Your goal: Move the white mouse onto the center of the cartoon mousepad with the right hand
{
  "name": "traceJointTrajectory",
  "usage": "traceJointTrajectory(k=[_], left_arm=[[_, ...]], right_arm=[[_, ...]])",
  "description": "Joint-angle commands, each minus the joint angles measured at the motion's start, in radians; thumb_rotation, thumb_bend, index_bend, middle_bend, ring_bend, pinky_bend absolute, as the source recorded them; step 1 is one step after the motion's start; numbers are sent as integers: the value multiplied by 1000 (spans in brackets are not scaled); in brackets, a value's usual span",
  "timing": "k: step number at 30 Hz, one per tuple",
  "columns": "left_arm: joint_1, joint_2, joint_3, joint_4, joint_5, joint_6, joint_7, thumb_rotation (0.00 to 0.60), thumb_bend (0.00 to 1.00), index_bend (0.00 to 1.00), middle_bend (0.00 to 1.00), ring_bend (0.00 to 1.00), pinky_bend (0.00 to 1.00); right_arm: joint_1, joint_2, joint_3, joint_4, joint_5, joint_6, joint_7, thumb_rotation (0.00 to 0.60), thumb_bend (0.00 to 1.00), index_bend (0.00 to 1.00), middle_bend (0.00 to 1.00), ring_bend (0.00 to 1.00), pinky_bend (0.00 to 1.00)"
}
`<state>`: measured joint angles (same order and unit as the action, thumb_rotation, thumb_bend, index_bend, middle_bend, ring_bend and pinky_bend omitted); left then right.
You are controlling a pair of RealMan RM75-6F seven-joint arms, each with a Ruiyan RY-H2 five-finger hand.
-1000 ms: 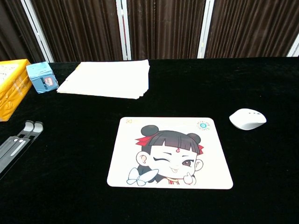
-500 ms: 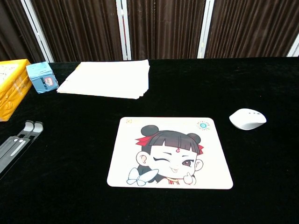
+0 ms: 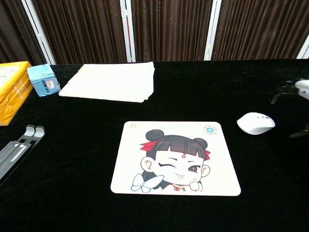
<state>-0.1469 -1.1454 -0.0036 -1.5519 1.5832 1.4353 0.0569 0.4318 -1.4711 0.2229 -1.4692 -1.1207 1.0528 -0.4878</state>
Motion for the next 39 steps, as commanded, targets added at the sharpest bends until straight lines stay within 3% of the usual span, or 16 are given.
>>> traceJointTrajectory(k=[1, 8, 34, 39], left_arm=[[1, 3, 2, -2, 4, 3, -3, 600, 214, 1, 0, 0, 0], [1, 6, 3, -4, 0, 2, -20, 600, 217, 3, 0, 0, 0], [-6, 10, 4, -22, -26, -22, -9, 600, 215, 10, 0, 0, 0], [-7, 11, 4, -22, -29, -24, -9, 600, 214, 11, 0, 0, 0]], right_arm=[[32, -39, 22, 24, 58, -30, -37, 600, 110, 257, 89, 0, 0], [76, -75, 30, 68, 104, -39, -89, 600, 176, 257, 90, 0, 0], [163, -158, -1, 219, 174, -102, -66, 600, 199, 283, 107, 0, 0], [173, -176, -8, 241, 175, -100, -61, 600, 247, 380, 169, 0, 6]])
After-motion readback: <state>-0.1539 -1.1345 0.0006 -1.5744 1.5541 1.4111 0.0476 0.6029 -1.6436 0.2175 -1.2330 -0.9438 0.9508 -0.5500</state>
